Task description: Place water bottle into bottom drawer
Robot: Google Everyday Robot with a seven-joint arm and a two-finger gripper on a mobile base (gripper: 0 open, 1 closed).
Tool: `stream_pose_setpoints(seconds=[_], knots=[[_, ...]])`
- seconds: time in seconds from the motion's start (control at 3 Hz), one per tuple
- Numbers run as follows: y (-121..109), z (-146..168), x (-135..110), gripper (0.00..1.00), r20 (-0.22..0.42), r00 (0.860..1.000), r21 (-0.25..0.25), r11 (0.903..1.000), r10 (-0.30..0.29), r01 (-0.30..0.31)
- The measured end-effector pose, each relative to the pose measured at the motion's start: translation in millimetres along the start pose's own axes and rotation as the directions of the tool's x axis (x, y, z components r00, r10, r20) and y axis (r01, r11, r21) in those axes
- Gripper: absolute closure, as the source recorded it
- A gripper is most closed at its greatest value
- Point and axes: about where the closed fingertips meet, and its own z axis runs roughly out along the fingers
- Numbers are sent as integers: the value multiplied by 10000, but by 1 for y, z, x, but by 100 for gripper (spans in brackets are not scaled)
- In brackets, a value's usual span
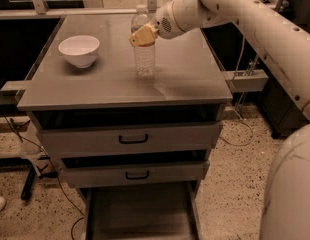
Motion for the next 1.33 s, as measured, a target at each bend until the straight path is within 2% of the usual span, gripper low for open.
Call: stream_pose_setpoints(seconds=[0.33, 0.67, 1.33], knots=[[4, -18, 7, 100, -34, 9999, 336, 9993, 133, -131], [17, -61, 21, 100, -44, 9984, 1194, 9913, 571, -561], [62, -132, 61, 100, -410, 9883, 2349, 9628, 1469, -1334]])
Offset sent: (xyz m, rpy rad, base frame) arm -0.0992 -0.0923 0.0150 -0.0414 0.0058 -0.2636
